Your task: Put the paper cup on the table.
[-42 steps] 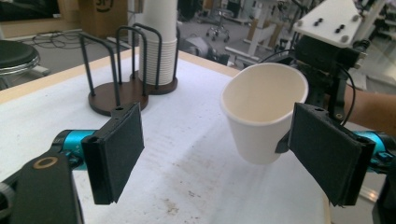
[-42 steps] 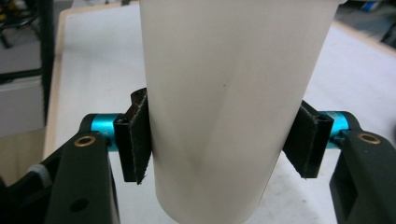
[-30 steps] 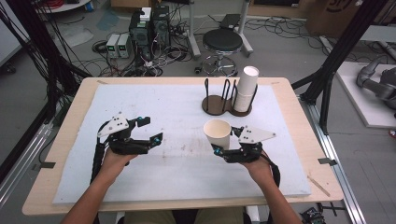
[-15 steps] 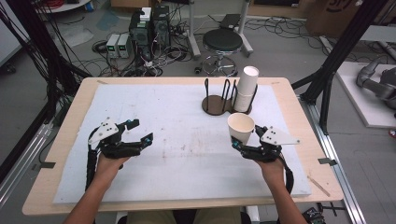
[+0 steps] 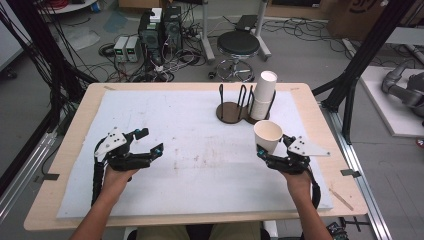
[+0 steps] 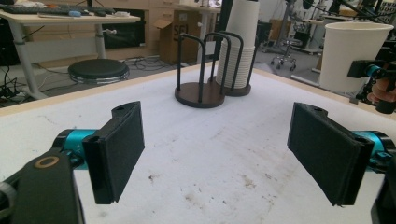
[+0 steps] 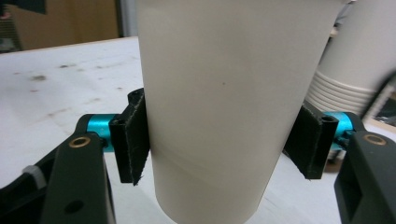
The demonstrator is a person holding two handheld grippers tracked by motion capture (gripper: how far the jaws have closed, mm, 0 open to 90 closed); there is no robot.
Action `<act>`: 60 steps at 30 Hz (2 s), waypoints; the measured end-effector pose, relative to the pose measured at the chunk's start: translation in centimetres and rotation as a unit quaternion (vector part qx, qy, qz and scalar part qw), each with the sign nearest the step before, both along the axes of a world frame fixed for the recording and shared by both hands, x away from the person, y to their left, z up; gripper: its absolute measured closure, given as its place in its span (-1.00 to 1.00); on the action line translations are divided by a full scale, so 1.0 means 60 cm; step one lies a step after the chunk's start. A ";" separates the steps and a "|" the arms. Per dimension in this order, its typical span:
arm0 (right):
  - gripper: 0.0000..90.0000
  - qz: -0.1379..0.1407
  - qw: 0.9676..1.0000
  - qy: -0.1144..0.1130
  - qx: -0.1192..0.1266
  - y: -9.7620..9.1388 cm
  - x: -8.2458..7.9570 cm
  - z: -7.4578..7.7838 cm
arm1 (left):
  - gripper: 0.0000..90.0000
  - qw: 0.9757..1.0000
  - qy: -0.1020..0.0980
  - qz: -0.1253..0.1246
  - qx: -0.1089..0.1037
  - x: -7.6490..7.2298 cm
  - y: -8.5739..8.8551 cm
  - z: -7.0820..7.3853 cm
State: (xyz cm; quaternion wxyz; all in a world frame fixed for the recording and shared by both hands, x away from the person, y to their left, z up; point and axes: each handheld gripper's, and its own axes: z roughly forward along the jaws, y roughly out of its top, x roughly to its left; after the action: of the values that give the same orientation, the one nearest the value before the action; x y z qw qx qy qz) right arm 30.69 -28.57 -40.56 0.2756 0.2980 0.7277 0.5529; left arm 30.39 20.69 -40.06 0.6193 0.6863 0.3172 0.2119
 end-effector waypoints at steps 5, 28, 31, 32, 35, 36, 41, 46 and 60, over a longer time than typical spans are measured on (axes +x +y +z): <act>-0.28 -0.029 1.000 0.002 0.007 -0.018 0.004 -0.007 | -0.59 1.000 0.002 0.002 -0.002 0.001 0.003 -0.009; -0.28 -0.056 0.993 0.104 -0.031 0.002 0.080 -0.075 | -0.58 1.000 0.008 0.008 0.009 -0.001 0.006 -0.034; -0.28 -0.058 0.991 0.114 -0.035 0.003 0.084 -0.075 | -0.57 1.000 0.010 0.008 0.012 0.001 0.004 -0.035; -0.28 -0.059 0.990 0.120 -0.043 0.006 0.085 -0.075 | -0.57 1.000 0.010 0.007 0.012 0.001 0.004 -0.035; -0.28 -0.055 0.988 0.122 -0.071 0.015 0.088 -0.075 | -0.57 1.000 0.011 0.007 0.014 0.001 0.003 -0.036; -0.28 -0.054 0.988 0.124 -0.078 0.018 0.088 -0.075 | -0.57 1.000 0.012 0.007 0.014 0.002 0.003 -0.036; -0.28 -0.055 0.987 0.129 -0.084 0.015 0.086 -0.074 | -0.56 1.000 0.013 0.007 0.016 0.001 0.003 -0.036; -0.28 -0.057 0.984 0.146 -0.081 0.004 0.075 -0.074 | -0.56 1.000 0.013 0.006 0.017 0.000 0.001 -0.038; -0.41 -0.046 0.982 0.158 -0.090 -0.008 0.069 -0.075 | -0.54 1.000 0.014 0.010 0.014 0.001 0.003 -0.039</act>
State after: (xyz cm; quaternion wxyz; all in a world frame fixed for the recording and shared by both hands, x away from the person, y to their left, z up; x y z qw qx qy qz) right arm 34.85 -29.04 -45.05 0.2078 0.3886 0.7942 0.4183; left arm 30.44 20.89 -42.42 0.6026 0.6950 0.3296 0.2124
